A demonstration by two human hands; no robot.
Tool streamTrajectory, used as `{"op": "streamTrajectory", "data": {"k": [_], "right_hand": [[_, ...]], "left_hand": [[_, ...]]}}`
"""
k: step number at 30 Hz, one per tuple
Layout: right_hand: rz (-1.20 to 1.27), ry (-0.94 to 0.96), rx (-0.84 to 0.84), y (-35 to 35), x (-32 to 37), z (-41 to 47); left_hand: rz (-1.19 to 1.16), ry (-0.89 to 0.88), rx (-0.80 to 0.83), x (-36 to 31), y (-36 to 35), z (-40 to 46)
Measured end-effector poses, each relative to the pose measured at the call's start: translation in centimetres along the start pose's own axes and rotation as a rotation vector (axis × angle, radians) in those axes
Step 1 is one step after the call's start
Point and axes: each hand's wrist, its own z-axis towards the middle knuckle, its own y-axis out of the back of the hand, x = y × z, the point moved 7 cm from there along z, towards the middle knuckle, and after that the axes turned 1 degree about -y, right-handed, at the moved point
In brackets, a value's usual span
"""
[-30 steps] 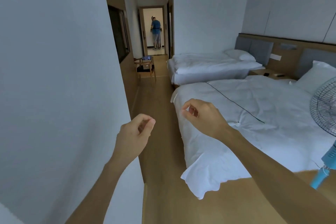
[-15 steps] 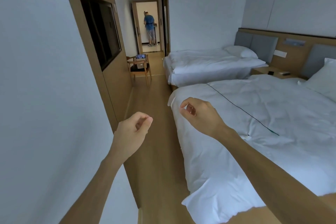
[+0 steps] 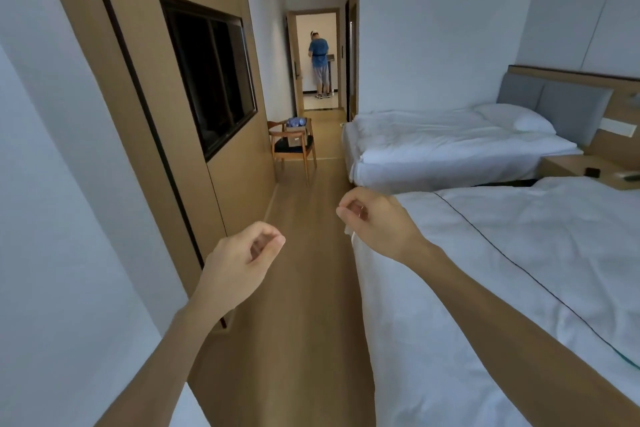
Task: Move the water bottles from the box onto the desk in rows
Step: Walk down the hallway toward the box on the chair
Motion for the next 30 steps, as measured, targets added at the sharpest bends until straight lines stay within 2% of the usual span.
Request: {"op": "streamTrajectory", "data": {"k": [14,24,30], "right_hand": [[-0.035,0.009,-0.005,-9.2,-10.9,26.4],[-0.02,-0.057,-0.038,-12.8,-18.4,43.2],[-0.05,-0.026,-0.03,-15.3,-23.9,52.7]], "left_hand": [[-0.056,-0.041,0.019,13.8,-6.7,26.2],[-0.041,-0.084,0.067,20.6,-9.6,43.8],[-0.016,-0.101,0.061,24.5,-12.8,53.8]]}}
